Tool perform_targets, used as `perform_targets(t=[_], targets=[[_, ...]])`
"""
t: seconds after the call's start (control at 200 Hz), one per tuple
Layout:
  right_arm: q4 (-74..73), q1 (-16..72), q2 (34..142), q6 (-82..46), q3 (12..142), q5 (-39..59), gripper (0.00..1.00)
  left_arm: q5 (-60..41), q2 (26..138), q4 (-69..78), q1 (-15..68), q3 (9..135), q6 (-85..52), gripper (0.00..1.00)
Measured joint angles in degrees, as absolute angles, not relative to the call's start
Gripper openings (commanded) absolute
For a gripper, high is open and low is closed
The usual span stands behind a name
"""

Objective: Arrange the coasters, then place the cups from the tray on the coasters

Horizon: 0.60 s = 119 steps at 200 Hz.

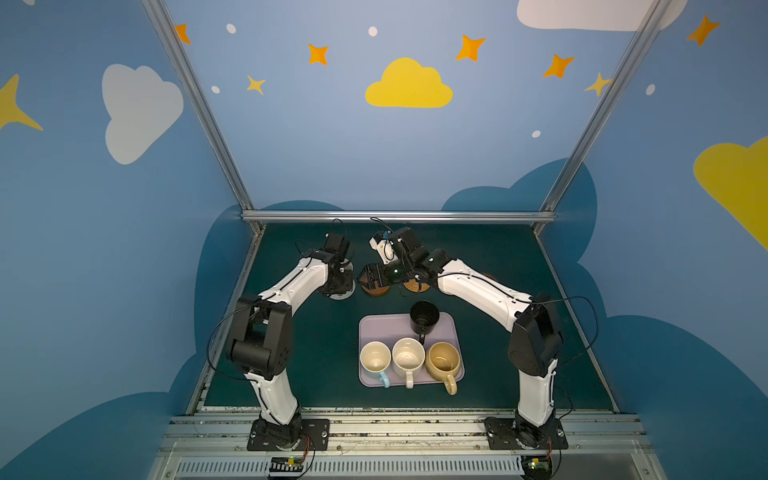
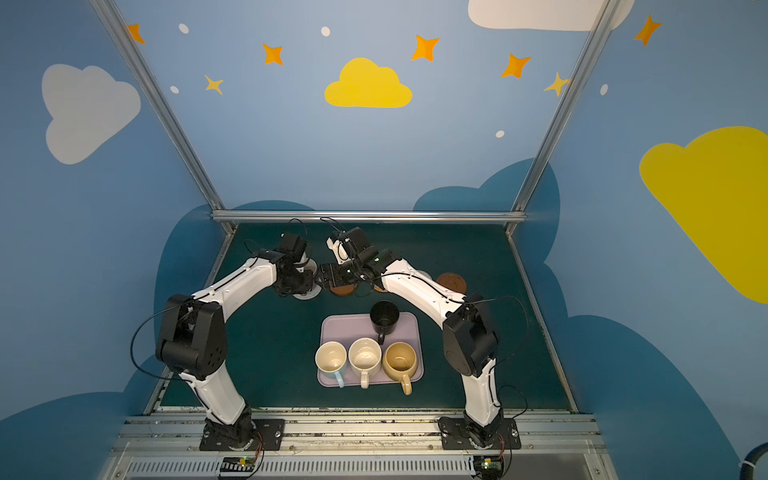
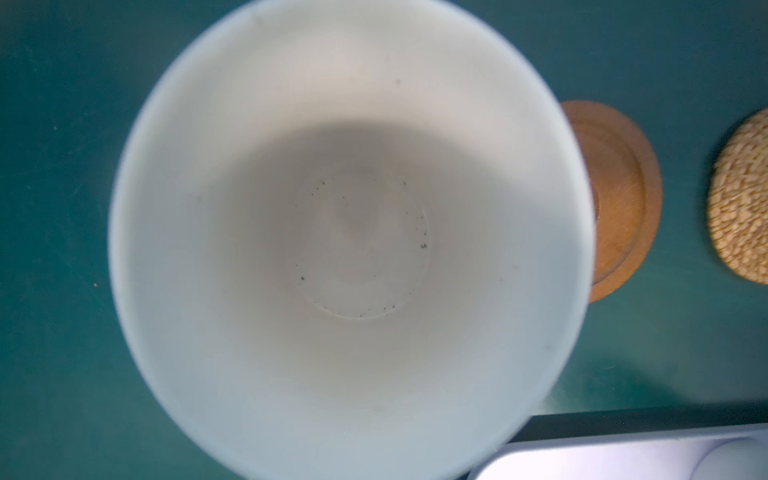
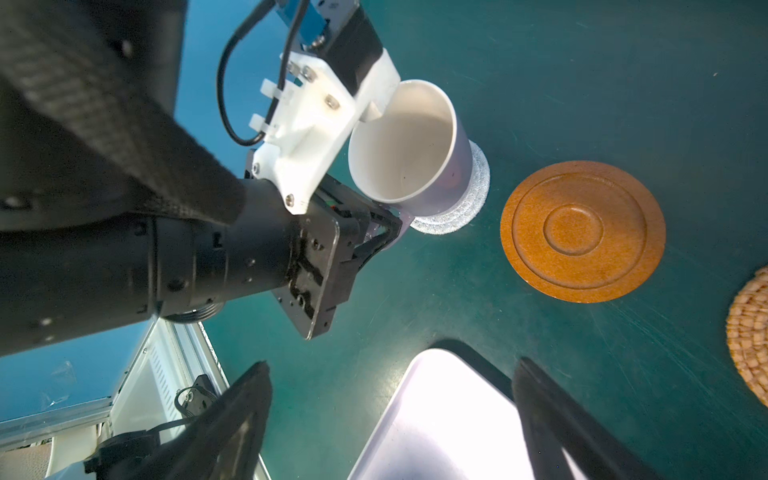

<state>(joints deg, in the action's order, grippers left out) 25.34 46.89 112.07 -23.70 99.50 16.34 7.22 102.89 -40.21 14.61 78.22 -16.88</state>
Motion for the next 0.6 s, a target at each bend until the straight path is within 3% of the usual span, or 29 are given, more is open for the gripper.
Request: perform_targets(t=[0.596], targets=[[25.85, 46.94, 112.68, -23.99, 99.50, 17.21, 0.90, 8.19, 105.25, -39.18, 14.24, 78.26, -15.35, 0.03]])
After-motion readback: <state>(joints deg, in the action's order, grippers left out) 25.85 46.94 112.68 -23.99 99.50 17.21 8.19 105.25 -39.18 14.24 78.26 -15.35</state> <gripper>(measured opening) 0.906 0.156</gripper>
